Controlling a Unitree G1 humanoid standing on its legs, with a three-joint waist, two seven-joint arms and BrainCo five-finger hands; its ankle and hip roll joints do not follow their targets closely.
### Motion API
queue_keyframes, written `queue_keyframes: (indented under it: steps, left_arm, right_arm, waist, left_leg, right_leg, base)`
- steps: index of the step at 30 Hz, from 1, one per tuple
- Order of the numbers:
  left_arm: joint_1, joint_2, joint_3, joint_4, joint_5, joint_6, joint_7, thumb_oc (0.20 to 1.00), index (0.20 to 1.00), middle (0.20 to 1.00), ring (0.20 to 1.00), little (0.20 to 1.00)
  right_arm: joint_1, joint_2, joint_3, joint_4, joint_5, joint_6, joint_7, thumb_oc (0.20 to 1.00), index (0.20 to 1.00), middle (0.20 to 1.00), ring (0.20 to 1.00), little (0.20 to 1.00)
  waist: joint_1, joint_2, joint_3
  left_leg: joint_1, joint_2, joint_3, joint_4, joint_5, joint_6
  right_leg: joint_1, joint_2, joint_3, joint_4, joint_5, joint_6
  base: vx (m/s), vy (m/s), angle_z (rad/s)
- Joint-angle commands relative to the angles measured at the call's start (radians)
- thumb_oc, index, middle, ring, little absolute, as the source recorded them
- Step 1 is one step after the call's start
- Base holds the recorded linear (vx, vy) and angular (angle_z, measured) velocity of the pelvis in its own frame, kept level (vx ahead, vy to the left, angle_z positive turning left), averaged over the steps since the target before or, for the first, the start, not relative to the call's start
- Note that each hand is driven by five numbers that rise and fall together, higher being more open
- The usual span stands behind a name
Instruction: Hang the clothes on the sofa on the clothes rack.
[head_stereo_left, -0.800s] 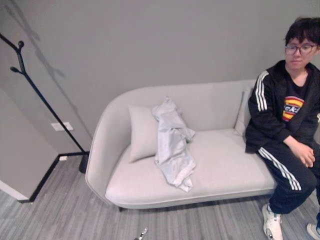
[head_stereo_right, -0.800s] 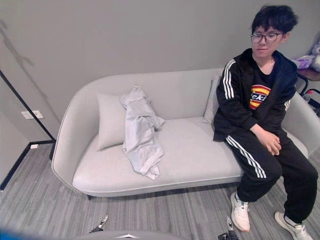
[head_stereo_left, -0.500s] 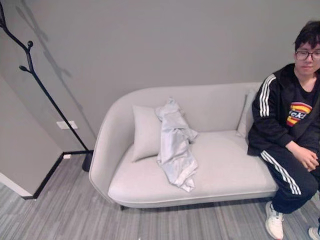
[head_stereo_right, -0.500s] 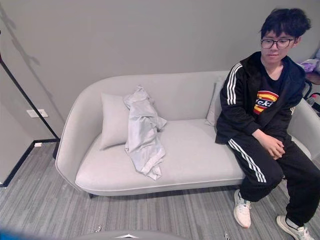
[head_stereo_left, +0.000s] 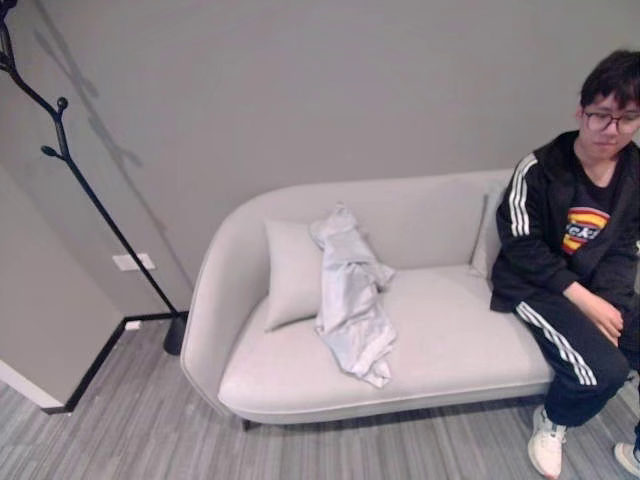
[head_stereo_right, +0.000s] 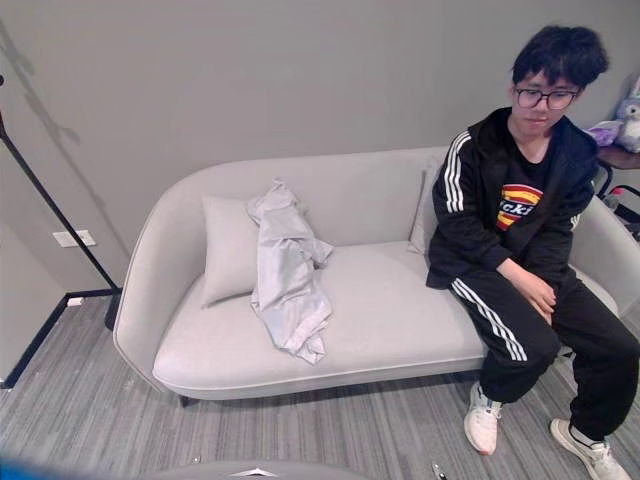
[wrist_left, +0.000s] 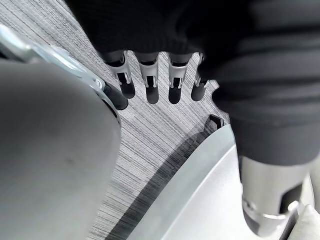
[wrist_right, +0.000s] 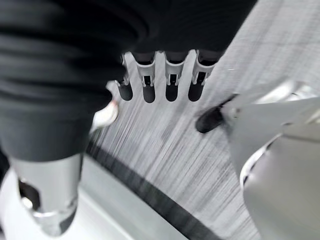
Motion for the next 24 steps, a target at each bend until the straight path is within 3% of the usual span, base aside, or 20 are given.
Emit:
queue_keyframes:
  steps: [1, 8, 12, 13, 14, 15, 16, 19, 22, 24]
  left_arm:
    - [-0.077, 0.008, 0.026, 0.05, -0.043, -0.031, 0.029, 1.0, 1.0, 1.0, 1.0, 1.0]
    - [-0.072, 0.018, 0.055, 0.004, -0.037, -0.03, 0.08, 1.0, 1.0, 1.0, 1.0, 1.0]
    - [-0.066, 0.022, 0.067, -0.027, -0.004, -0.026, 0.11, 1.0, 1.0, 1.0, 1.0, 1.0]
    - [-0.066, 0.028, 0.068, -0.037, 0.02, -0.025, 0.122, 1.0, 1.0, 1.0, 1.0, 1.0]
    - [-0.066, 0.028, 0.068, -0.038, 0.02, -0.025, 0.123, 1.0, 1.0, 1.0, 1.0, 1.0]
    - [-0.066, 0.034, 0.063, -0.044, 0.048, -0.024, 0.135, 1.0, 1.0, 1.0, 1.0, 1.0]
    - [-0.067, 0.034, 0.063, -0.044, 0.048, -0.024, 0.136, 1.0, 1.0, 1.0, 1.0, 1.0]
    - [-0.073, 0.051, 0.041, -0.067, 0.077, -0.02, 0.149, 1.0, 1.0, 1.0, 1.0, 1.0]
    - [-0.069, 0.058, 0.029, -0.079, 0.094, -0.016, 0.151, 1.0, 1.0, 1.0, 1.0, 1.0]
    - [-0.069, 0.064, 0.023, -0.083, 0.098, -0.016, 0.149, 1.0, 1.0, 1.0, 1.0, 1.0]
  right_arm:
    - [-0.127, 0.026, -0.01, -0.007, -0.149, -0.057, -0.049, 1.0, 1.0, 1.0, 1.0, 1.0]
    - [-0.141, -0.02, 0.107, -0.392, -0.445, -0.025, -0.166, 1.0, 1.0, 1.0, 1.0, 1.0]
    - [-0.144, -0.076, 0.077, -0.604, -0.661, 0.016, -0.282, 1.0, 1.0, 1.0, 1.0, 1.0]
    - [-0.168, -0.103, 0.064, -0.643, -0.783, 0.042, -0.346, 1.0, 1.0, 1.0, 1.0, 1.0]
    - [-0.168, -0.102, 0.064, -0.644, -0.784, 0.043, -0.346, 1.0, 1.0, 1.0, 1.0, 1.0]
    - [-0.196, -0.119, 0.055, -0.675, -0.852, 0.069, -0.387, 1.0, 1.0, 1.0, 1.0, 1.0]
    - [-0.196, -0.118, 0.055, -0.676, -0.852, 0.07, -0.387, 1.0, 1.0, 1.0, 1.0, 1.0]
    - [-0.26, -0.142, 0.054, -0.717, -0.954, 0.118, -0.455, 1.0, 1.0, 1.0, 1.0, 1.0]
    - [-0.283, -0.135, 0.06, -0.725, -0.96, 0.122, -0.458, 1.0, 1.0, 1.0, 1.0, 1.0]
    - [-0.297, -0.136, 0.074, -0.74, -0.958, 0.127, -0.445, 1.0, 1.0, 1.0, 1.0, 1.0]
  waist:
    - [0.0, -0.045, 0.058]
    - [0.017, -0.08, 0.079]
    - [0.026, -0.093, 0.091]
    - [0.031, -0.091, 0.101]
    - [0.033, -0.093, 0.102]
    - [0.038, -0.089, 0.12]
    - [0.039, -0.091, 0.118]
    - [0.04, -0.068, 0.168]
    - [0.042, -0.061, 0.173]
    - [0.038, -0.059, 0.167]
  left_leg:
    - [0.008, -0.048, -0.019, 0.022, -0.089, 0.062]
    - [-0.036, -0.101, -0.025, 0.093, -0.139, 0.103]
    - [-0.058, -0.149, -0.03, 0.137, -0.177, 0.145]
    - [-0.055, -0.171, -0.034, 0.142, -0.195, 0.169]
    - [-0.056, -0.174, -0.032, 0.144, -0.196, 0.17]
    - [-0.04, -0.196, -0.037, 0.15, -0.214, 0.193]
    - [-0.043, -0.198, -0.036, 0.149, -0.211, 0.194]
    - [-0.022, -0.228, -0.049, 0.172, -0.23, 0.24]
    - [-0.001, -0.239, -0.05, 0.174, -0.245, 0.25]
    - [0.01, -0.243, -0.056, 0.168, -0.252, 0.249]
  right_leg:
    - [0.03, -0.064, -0.007, 0.031, -0.09, 0.019]
    - [-0.004, -0.127, 0.005, 0.068, -0.069, 0.049]
    - [-0.033, -0.184, 0.007, 0.135, -0.064, 0.068]
    - [-0.064, -0.215, 0.011, 0.204, -0.063, 0.071]
    - [-0.069, -0.218, 0.015, 0.211, -0.066, 0.072]
    - [-0.109, -0.245, 0.031, 0.301, -0.015, 0.079]
    - [-0.113, -0.246, 0.032, 0.299, -0.012, 0.079]
    - [-0.194, -0.293, 0.031, 0.507, 0.092, 0.07]
    - [-0.214, -0.309, -0.006, 0.554, 0.09, 0.067]
    - [-0.227, -0.296, -0.022, 0.518, 0.088, 0.064]
  base:
    - [-0.03, 0.139, -0.01]
    - [-0.02, 0.138, -0.03]
    - [-0.01, 0.23, 0.01]
    - [-0.01, 0.256, 0.04]
    - [0.0, 0.326, 0.0]
    - [-0.01, 0.147, 0.0]
    - [-0.02, 0.235, 0.02]
    - [-0.02, 0.219, 0.02]
    - [0.06, 0.132, 0.03]
    - [0.12, 0.048, 0.02]
